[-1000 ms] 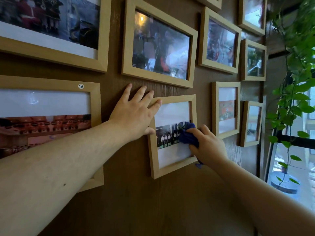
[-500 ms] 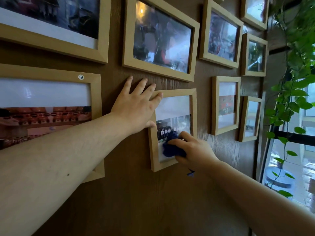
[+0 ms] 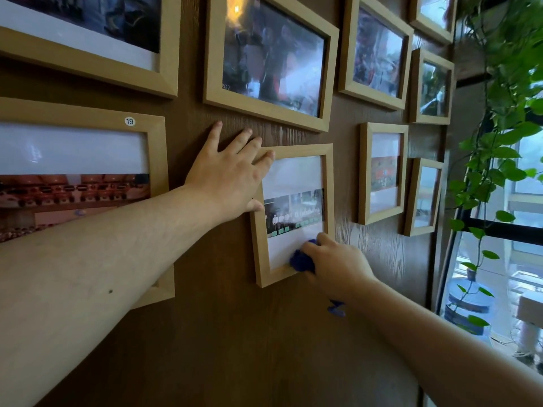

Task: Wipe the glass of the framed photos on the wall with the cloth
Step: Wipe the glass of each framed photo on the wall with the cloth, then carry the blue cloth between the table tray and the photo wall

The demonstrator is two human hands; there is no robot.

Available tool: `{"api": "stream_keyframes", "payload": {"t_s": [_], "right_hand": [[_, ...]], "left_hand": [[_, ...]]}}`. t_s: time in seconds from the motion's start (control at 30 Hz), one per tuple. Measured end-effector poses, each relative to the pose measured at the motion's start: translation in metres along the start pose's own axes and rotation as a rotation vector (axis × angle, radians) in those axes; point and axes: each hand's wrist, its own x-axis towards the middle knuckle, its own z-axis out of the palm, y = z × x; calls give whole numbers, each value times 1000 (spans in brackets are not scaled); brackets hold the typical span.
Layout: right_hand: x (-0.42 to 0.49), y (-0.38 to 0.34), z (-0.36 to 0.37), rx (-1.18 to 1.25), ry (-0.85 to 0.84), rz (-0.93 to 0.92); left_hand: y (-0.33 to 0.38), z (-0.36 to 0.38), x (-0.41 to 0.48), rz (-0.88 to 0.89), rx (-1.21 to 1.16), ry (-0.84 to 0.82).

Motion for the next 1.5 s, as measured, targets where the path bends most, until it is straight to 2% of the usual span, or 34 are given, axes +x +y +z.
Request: {"api": "stream_keyframes", "payload": {"t_s": [0.27, 0.53, 0.7, 0.83, 1.1, 1.23, 1.5], "right_hand": [[-4, -32, -4, 134, -14, -175], [-5, -11, -8, 241, -27, -250], [-10, 15, -22, 183, 106, -232], [-14, 48, -28, 76, 206, -215], [-30, 135, -20, -107, 178, -140], [-49, 190, -9, -205, 163, -91], [-113, 276, 9, -250, 103, 43]], "left_hand": [[0, -1, 0, -4, 0, -4], [3, -4, -2, -21, -19, -27], [13, -2, -13, 57, 45, 42], [28, 4, -18, 122, -29, 107], [125, 18, 8, 222, -261, 161], [182, 33, 40, 269, -352, 135], [294, 46, 87, 416, -503, 115]]}}
